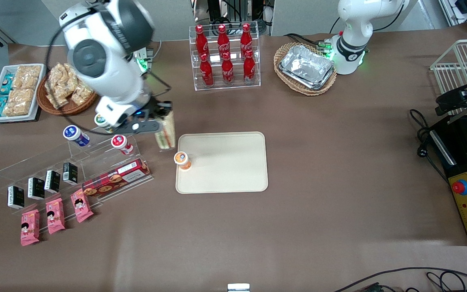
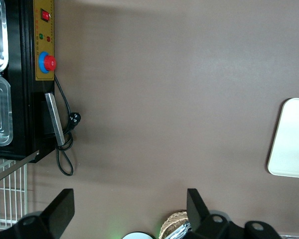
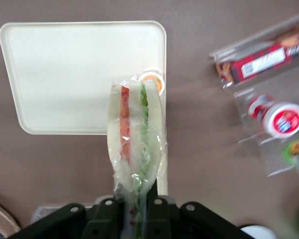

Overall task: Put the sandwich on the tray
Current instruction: 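Carry the sandwich with the right gripper over the cream tray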

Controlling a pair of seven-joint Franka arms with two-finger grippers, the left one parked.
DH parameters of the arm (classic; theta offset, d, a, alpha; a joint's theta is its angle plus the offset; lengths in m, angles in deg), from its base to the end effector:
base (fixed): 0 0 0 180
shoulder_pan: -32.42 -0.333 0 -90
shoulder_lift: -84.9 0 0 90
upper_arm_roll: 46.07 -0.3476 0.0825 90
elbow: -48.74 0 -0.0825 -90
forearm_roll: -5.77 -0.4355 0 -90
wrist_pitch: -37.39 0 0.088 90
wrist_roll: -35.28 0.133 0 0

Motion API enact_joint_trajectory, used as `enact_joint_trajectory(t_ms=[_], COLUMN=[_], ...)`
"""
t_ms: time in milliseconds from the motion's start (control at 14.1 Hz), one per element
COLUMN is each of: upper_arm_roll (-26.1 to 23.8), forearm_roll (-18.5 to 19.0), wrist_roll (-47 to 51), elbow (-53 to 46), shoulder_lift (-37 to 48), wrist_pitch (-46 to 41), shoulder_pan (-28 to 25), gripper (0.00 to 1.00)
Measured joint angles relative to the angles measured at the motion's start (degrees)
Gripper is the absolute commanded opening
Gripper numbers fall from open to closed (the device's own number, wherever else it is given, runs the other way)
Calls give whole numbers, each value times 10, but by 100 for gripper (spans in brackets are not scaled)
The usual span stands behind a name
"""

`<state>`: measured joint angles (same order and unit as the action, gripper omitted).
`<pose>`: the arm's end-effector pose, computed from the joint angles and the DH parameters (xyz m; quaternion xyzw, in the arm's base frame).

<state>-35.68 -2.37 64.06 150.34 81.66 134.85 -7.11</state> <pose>0.5275 0.3158 0.5019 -0.9958 0.0107 0.0870 0.0257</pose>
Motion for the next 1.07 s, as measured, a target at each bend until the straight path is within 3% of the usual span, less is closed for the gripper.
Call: enact_joint_trajectory(t_ms=[285,569,1067], upper_arm_roll=[0,1,8], forearm_roll=[-34,-60,-90], wrist_roll=[213,367,480], elbow=[0,2,-10], shoulder_lift=[-20,-67,-127], wrist_pitch=[65,141,214], shoulder_pan=[-55,-93,-103], gripper=[0,0,0])
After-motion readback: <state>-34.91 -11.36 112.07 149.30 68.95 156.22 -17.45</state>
